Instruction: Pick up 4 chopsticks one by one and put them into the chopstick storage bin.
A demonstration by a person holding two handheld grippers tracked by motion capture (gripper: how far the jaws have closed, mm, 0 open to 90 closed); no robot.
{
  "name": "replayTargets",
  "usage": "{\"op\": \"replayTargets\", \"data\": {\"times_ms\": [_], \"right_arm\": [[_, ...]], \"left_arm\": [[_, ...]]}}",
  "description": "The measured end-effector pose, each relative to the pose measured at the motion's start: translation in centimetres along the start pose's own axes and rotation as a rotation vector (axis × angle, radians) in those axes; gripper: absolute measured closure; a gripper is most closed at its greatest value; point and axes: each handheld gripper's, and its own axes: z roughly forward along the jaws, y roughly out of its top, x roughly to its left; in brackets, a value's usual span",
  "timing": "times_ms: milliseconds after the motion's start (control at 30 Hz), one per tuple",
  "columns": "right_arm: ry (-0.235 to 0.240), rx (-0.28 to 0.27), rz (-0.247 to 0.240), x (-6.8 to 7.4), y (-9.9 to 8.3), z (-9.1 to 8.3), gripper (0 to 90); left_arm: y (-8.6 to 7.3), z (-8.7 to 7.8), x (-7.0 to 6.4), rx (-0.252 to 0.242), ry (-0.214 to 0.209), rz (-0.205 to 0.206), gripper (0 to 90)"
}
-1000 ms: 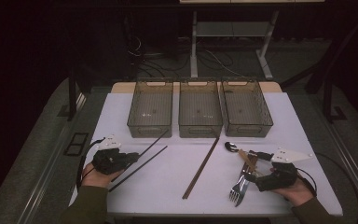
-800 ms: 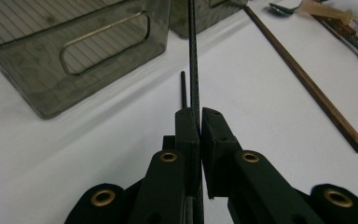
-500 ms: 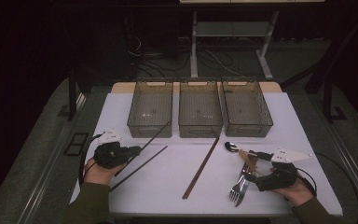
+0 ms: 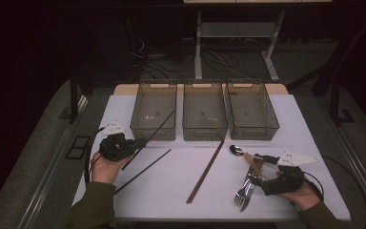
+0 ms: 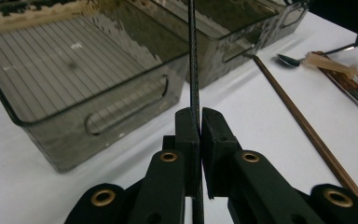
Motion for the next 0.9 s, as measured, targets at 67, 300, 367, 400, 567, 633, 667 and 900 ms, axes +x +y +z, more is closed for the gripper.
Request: {"op": "replayTargets", "data": {"times_ms": [67, 300, 367, 400, 567, 633, 667, 900], "right_arm": [[-0.001, 0.001, 0.002, 0.0, 0.0, 0.0, 3.6], [-0.003, 0.0, 0.004, 0.0, 0.0, 0.0, 3.6], [-0.003, 0.001, 0.004, 0.0, 0.0, 0.0, 3.7], [-0.004, 0.001, 0.004, 0.0, 0.0, 0.0, 3.6], [-0.004, -0.001, 0.006, -0.1, 0.0, 0.0, 3.6], [-0.006, -0.003, 0.005, -0.1, 0.0, 0.0, 3.6], [-0.006, -0.003, 0.005, -0.1, 0.0, 0.0, 3.6], [-0.005, -0.001, 0.008, -0.1, 0.0, 0.0, 3.6]], "left_arm": [[0.3, 0.1, 0.1, -0.013, 0.001, -0.003, 85.6], [1.2, 0.7, 0.5, -0.037, 0.009, -0.006, 85.6], [1.5, 1.0, 0.6, -0.044, 0.012, -0.007, 85.6], [1.7, 1.1, 0.6, -0.043, 0.014, -0.004, 85.6], [2.2, 1.6, 0.8, -0.051, 0.019, -0.002, 85.6], [2.3, 1.7, 0.9, -0.053, 0.02, -0.003, 85.6], [2.4, 1.8, 0.9, -0.056, 0.023, -0.004, 85.6], [3.1, 1.8, 1.5, -0.081, 0.032, -0.009, 85.6]]}}
